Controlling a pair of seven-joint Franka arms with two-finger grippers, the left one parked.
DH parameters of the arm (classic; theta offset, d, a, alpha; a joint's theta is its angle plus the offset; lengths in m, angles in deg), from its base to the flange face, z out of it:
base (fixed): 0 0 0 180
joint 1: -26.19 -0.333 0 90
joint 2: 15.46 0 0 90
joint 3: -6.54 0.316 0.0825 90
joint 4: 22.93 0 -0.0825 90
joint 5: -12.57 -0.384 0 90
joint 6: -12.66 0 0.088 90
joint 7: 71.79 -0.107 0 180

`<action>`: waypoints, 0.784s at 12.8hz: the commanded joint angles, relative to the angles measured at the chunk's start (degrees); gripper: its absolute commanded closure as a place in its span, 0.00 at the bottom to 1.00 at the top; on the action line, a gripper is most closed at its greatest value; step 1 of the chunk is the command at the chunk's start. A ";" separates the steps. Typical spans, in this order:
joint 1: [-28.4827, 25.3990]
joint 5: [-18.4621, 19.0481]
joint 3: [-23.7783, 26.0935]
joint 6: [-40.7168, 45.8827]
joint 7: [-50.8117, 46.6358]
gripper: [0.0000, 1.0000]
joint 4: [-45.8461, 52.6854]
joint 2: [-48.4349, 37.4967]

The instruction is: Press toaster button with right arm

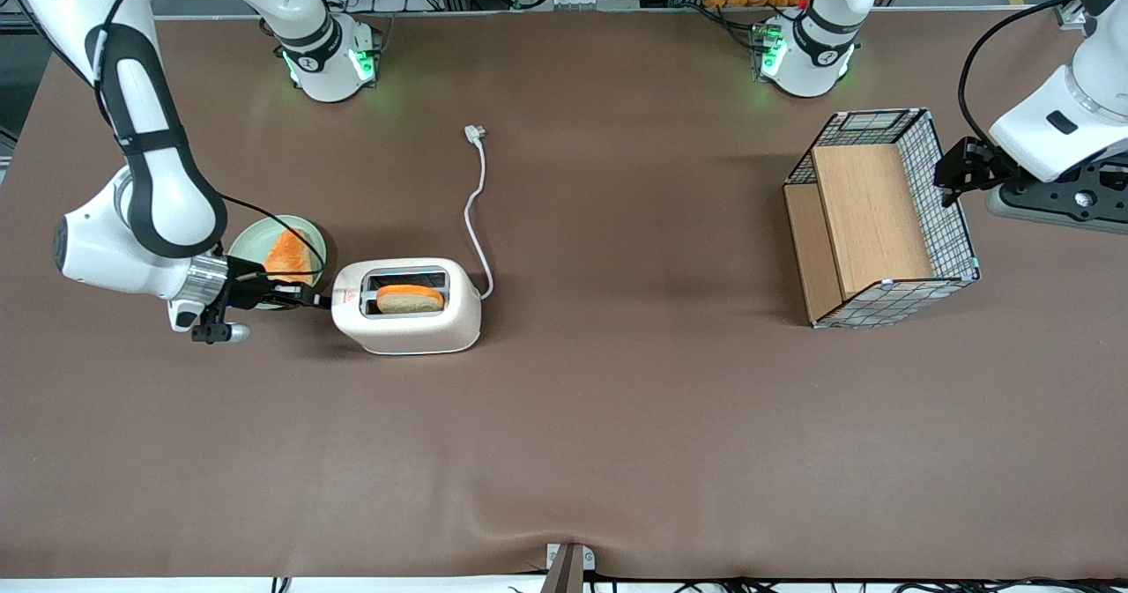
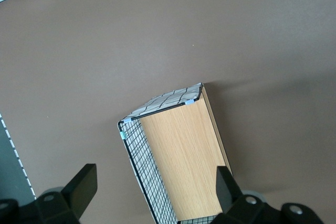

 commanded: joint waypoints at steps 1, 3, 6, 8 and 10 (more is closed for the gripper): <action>-0.33 -1.92 0.19 -1.57 2.29 1.00 -0.56 1.62; -0.51 -2.01 0.19 -2.18 3.08 1.00 -0.56 2.50; -0.42 -3.76 0.19 -2.45 4.04 1.00 -0.56 4.00; -0.42 -4.38 0.19 -2.45 5.45 1.00 -0.56 4.61; -0.42 -4.38 0.19 -2.45 5.46 1.00 -0.56 5.14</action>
